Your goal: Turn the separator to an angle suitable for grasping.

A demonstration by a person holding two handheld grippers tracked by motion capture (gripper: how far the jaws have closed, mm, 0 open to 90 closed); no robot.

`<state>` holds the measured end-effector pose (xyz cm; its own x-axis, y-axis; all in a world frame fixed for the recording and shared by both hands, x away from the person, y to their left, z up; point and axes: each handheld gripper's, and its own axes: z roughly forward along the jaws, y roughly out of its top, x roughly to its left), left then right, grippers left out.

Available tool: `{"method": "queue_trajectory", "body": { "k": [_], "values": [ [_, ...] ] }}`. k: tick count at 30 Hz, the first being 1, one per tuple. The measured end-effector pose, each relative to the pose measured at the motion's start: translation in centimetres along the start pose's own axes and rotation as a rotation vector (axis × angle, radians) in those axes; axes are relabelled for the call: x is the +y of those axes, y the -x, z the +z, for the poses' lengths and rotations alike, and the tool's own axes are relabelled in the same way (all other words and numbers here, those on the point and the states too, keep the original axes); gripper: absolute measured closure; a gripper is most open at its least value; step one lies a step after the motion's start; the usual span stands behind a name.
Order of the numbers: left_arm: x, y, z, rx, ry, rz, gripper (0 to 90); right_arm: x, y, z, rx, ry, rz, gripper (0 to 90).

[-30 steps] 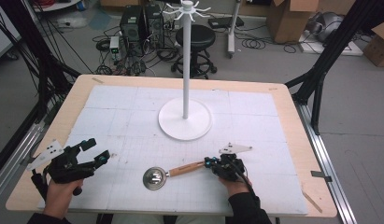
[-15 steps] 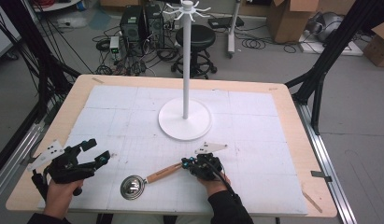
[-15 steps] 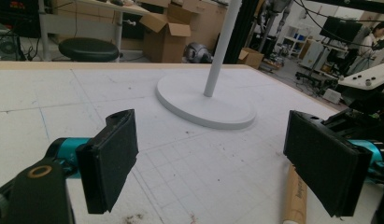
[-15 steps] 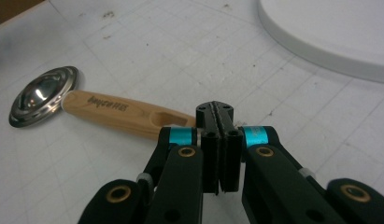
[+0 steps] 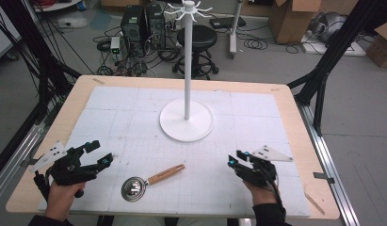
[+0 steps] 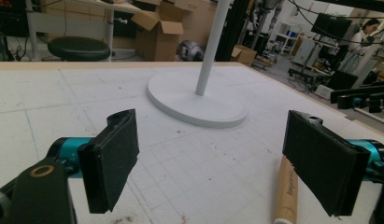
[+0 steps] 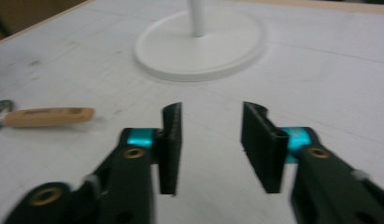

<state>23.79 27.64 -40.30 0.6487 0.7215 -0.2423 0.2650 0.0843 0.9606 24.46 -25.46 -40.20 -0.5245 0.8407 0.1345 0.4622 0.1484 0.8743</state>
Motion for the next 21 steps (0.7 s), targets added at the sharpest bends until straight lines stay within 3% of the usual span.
{"method": "queue_trajectory", "body": {
  "k": [1,2,3,4,6,12,13,16,21],
  "values": [
    [0.0,0.0,0.0,-0.005,-0.002,-0.001,18.8,-0.2,0.4,-0.8,-0.030,0.015,0.011,45.8],
    [0.0,0.0,0.0,-0.005,-0.002,-0.001,18.7,-0.2,0.4,-0.8,-0.030,0.015,0.011,45.8],
    [0.0,0.1,0.1,-0.008,-0.001,-0.002,18.1,-0.7,1.2,-2.4,-0.121,0.046,0.019,29.6],
    [0.0,0.2,0.2,-0.011,-0.002,0.000,18.1,-0.7,1.2,-2.4,-0.121,0.046,0.019,29.6],
    [0.1,0.6,0.4,-0.021,-0.011,0.015,16.7,-1.2,2.0,-4.3,-0.172,0.088,0.027,24.2],
    [0.3,1.4,0.9,-0.063,-0.033,0.048,17.3,-2.1,2.7,-6.1,-0.165,0.132,0.028,18.8],
    [0.4,1.7,1.0,-0.088,-0.039,0.058,17.4,-2.1,2.7,-6.4,-0.166,0.142,0.027,17.8],
    [0.4,2.0,1.4,-0.098,-0.052,0.085,17.3,-2.0,2.6,-7.0,-0.169,0.161,0.017,17.1],
    [0.2,1.8,1.8,-0.106,-0.068,0.089,17.3,-2.0,2.5,-7.1,-0.178,0.160,0.016,17.1]
  ]
}}
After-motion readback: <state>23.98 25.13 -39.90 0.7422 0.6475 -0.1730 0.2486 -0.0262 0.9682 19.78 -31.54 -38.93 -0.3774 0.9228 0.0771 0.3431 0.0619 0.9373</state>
